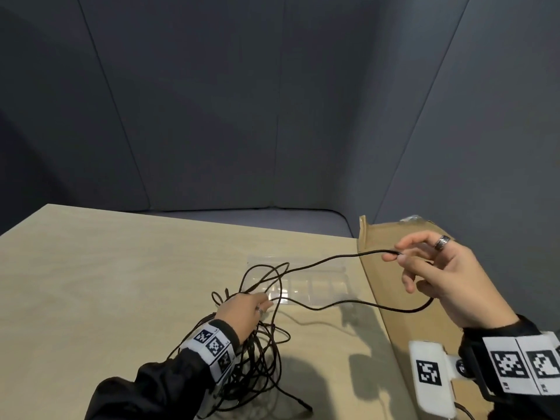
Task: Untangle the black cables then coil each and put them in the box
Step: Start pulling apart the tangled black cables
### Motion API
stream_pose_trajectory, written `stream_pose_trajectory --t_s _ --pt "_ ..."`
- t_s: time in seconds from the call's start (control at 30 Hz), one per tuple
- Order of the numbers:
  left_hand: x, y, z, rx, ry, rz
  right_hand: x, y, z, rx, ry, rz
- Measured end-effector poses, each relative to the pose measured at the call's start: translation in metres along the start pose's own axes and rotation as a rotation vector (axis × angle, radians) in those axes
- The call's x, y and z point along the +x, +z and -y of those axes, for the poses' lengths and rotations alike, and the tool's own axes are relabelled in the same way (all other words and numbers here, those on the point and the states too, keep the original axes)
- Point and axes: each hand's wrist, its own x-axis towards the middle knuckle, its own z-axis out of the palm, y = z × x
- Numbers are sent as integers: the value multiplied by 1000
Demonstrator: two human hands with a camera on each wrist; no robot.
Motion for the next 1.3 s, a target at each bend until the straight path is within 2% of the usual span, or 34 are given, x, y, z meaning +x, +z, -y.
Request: stream_pose_trajectory --t_s 0.1,0.17,0.23,0.27,0.37,0.4,0.43,0.5,0.53,0.63,0.67,0.7,0.73,0.83,0.9,1.0,1.07,1.2,1.3 --pt "-12 -18 -13 -259 98 74 -1 1 -14 41 -25 -140" --pt "-23 -43 -31 -637 151 100 -8 13 -32 -8 -43 -154" --pt "-33 -73 -53 -963 237 99 -18 35 -49 -53 -72 11" --pt "-37 -86 -64 -1044 286 96 -23 49 -55 -113 -76 117" --pt "-47 -104 -89 -1092 404 192 -32 98 -67 -274 -11 479" --pt "-49 -103 -92 -1091 414 250 -31 111 -69 -233 -16 542" --pt "-51 -102 -93 -1088 415 297 -29 122 -70 -181 -17 537" --pt "-50 -99 -86 -1067 382 263 -22 127 -76 -221 -24 445" --pt "-47 -98 -78 -1049 343 163 -18 123 -77 -284 -44 412" --pt "-33 -79 -38 -873 194 -323 -12 109 -63 -256 -80 251" --pt "-30 -68 -24 -774 159 -428 -10 104 -58 -195 -97 213" --pt "-28 -53 -11 -648 136 -441 -8 99 -52 -134 -115 181" --pt "-27 -38 -1 -487 110 -355 -6 96 -48 -81 -135 160" --pt "-29 5 16 0 -8 111 -4 87 -31 35 -171 119" --pt "-28 23 26 7 -88 232 -2 77 -16 116 -190 73" --pt "-28 36 38 -116 -154 309 0 52 7 263 -225 -57" --pt "-29 38 43 -169 -161 313 -1 34 19 331 -273 -138" --pt "-29 32 46 -271 -149 243 -2 -11 27 362 -294 -307" --pt "-26 25 47 -332 -139 139 -1 -42 24 268 -255 -434"
